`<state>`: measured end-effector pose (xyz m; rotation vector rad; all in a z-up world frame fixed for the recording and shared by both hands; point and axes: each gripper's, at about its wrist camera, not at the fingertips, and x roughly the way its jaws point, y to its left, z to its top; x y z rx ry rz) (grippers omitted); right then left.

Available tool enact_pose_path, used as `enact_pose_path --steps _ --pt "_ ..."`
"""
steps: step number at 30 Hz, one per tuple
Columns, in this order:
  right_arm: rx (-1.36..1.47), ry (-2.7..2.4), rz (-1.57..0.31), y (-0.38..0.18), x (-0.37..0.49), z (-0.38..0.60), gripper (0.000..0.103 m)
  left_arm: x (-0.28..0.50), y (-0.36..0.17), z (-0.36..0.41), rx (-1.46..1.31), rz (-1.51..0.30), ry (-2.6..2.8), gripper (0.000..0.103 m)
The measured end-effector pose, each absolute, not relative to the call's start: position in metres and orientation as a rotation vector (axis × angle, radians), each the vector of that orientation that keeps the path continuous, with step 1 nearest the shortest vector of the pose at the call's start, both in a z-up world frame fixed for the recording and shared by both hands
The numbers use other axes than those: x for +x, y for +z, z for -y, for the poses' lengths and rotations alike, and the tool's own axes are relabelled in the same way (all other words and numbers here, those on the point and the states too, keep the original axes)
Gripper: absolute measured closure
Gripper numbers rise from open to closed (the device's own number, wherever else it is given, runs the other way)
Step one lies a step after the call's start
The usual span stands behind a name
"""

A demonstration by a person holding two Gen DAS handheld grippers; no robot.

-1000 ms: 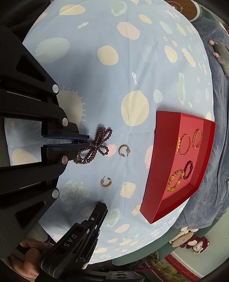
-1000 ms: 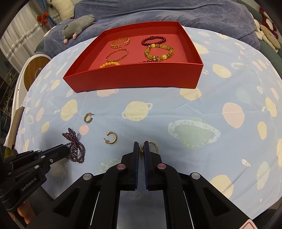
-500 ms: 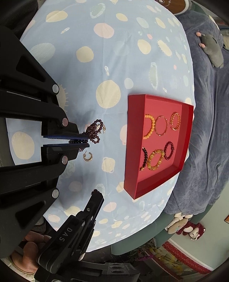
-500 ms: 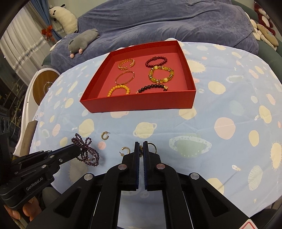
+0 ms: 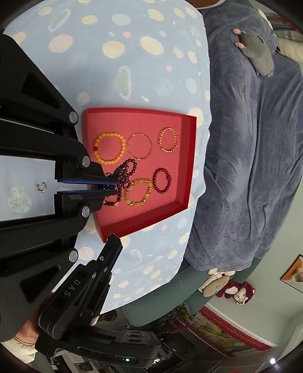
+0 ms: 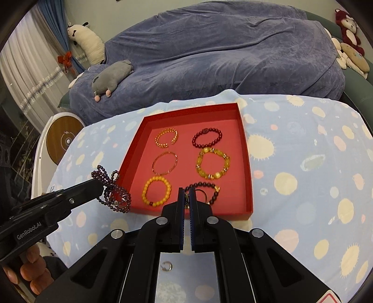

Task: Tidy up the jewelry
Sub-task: 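Carry the garnet strand with the left tool while the right tool carries the ring into the box, then open both tools to release the strand and ring inside the box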

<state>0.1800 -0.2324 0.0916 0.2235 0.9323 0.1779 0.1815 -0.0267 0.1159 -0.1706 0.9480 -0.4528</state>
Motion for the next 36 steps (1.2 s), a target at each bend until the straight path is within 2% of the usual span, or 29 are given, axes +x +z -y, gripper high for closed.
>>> enact_pose_path --steps 10,16,22,23,24,25,26,27,28,31,36 --pt "0.229 0.196 -1.014 0.044 0.250 0.219 0.099 0.255 0.058 0.048 -0.130 -1.053 -0.431 0.100" --pt "0.223 0.214 -1.058 0.017 0.269 0.206 0.099 0.271 0.022 0.038 -0.117 -1.112 -0.396 0.099" --pt "0.189 0.214 -1.071 0.006 0.277 0.197 0.099 0.275 0.010 0.034 -0.092 -1.108 -0.354 0.098" --pt "0.181 0.205 -1.062 0.007 0.276 0.196 0.097 0.274 0.010 0.034 -0.083 -1.106 -0.336 0.095" --pt "0.174 0.195 -1.055 0.008 0.275 0.197 0.090 0.274 0.011 0.033 -0.076 -1.104 -0.318 0.085" --pt "0.169 0.187 -1.045 0.011 0.273 0.197 0.085 0.273 0.012 0.032 -0.077 -1.095 -0.313 0.083" --pt "0.165 0.178 -1.030 0.014 0.270 0.198 0.076 0.272 0.014 0.031 -0.072 -1.089 -0.305 0.081" --pt "0.160 0.169 -1.017 0.018 0.267 0.199 0.071 0.271 0.017 0.031 -0.067 -1.080 -0.293 0.071" --pt "0.156 0.163 -1.008 0.021 0.265 0.201 0.070 0.269 0.020 0.029 -0.068 -1.066 -0.279 0.064" --pt "0.167 0.155 -0.992 0.031 0.254 0.207 0.066 0.262 0.030 0.024 -0.093 -1.043 -0.271 0.057" --pt "0.185 0.144 -0.982 0.043 0.231 0.214 0.063 0.240 0.044 0.020 -0.102 -1.017 -0.273 0.054"
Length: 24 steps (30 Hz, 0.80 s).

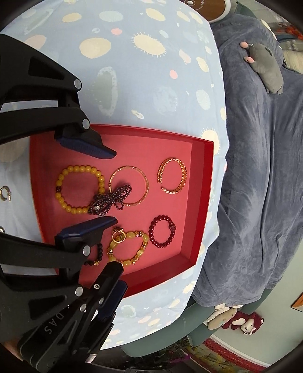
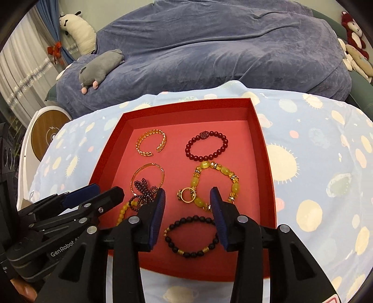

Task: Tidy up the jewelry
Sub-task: 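Open both tools to release the strand and ring inside the box, then move the right tool onto a gold hoop earring and close on it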

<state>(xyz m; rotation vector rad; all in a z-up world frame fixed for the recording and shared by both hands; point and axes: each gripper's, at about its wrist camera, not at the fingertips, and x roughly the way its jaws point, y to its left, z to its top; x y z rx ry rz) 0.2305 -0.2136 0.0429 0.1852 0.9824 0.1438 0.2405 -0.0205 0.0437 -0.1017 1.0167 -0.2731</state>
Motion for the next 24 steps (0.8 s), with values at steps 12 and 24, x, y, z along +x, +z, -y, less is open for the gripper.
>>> enact_pose_path --steps 12,24 --pt "0.193 0.141 -1.010 0.045 0.156 0.210 0.063 0.167 0.049 0.014 -0.084 -1.028 -0.270 0.051" --pt "0.166 0.161 -1.082 0.020 0.095 0.191 0.063 0.113 0.028 -0.004 -0.076 -1.077 -0.231 0.050"
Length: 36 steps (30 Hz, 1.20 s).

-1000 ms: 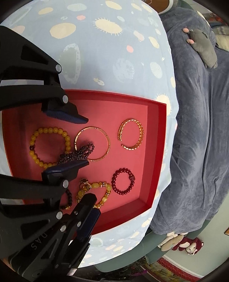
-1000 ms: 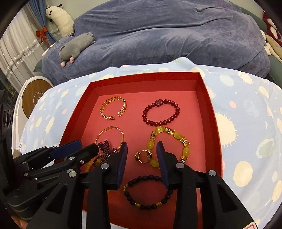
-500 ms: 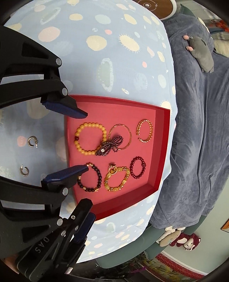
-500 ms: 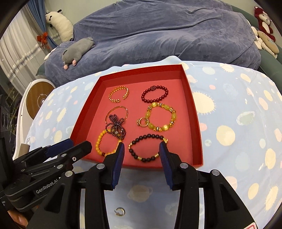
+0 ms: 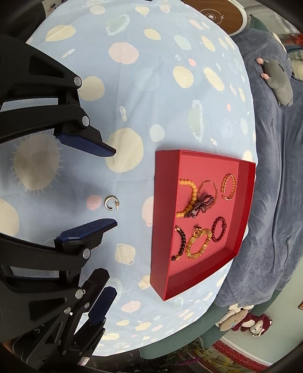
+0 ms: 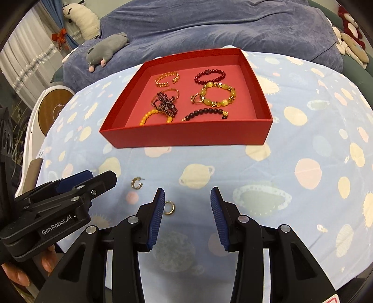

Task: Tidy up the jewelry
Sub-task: 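Move the right tool onto a gold hoop earring and close on it, then grasp the other gold hoop earring with the left tool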

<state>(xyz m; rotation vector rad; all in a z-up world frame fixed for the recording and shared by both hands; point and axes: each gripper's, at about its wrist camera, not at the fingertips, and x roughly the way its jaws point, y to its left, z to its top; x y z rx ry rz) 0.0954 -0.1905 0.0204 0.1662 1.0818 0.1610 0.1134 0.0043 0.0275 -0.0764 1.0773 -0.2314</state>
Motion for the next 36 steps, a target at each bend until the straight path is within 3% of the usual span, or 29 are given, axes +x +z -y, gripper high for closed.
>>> enact_pose_path --steps 16,19,26,36 --pt "0.091 0.207 -1.134 -0.010 0.092 0.156 0.066 0.093 0.011 -0.021 -0.028 -1.098 -0.192 0.050" --pt "0.063 0.203 -1.133 -0.013 0.094 0.153 0.069 0.094 0.009 -0.022 -0.034 -1.102 -0.191 0.051" --pt "0.029 0.200 -1.130 -0.014 0.101 0.153 0.087 0.097 0.006 -0.020 -0.034 -1.110 -0.197 0.050" --pt "0.086 0.179 -1.119 -0.007 0.098 0.170 0.088 0.105 0.005 -0.004 -0.028 -1.111 -0.238 0.051"
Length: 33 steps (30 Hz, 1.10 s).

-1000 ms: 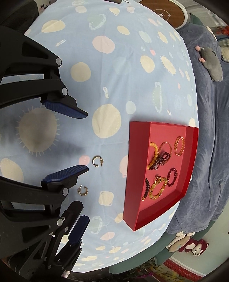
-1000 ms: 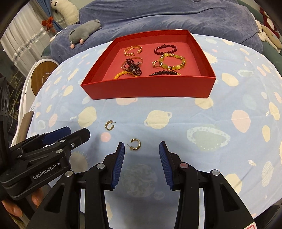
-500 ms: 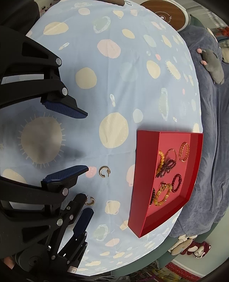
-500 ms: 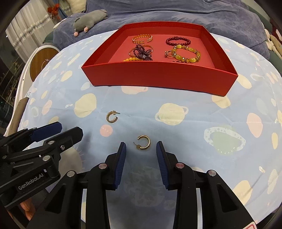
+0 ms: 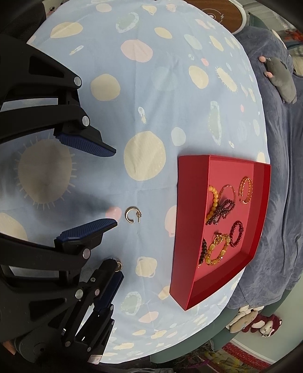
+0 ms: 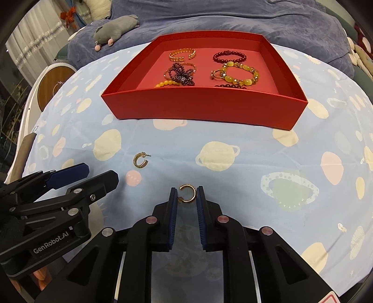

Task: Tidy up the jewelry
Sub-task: 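Grasp the other gold hoop earring with the left tool, then carry the earring with the left tool while the right tool carries its earring into the box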

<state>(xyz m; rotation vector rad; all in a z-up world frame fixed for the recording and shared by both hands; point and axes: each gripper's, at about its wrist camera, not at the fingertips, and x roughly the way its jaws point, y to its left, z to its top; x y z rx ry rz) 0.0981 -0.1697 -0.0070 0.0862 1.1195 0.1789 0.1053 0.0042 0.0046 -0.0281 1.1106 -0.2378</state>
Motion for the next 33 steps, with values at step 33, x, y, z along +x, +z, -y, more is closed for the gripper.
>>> enact_pose_path --steps 33 --pt "0.190 0.155 -1.075 0.021 0.102 0.200 0.088 0.120 0.021 0.022 -0.026 -1.088 -0.303 0.086"
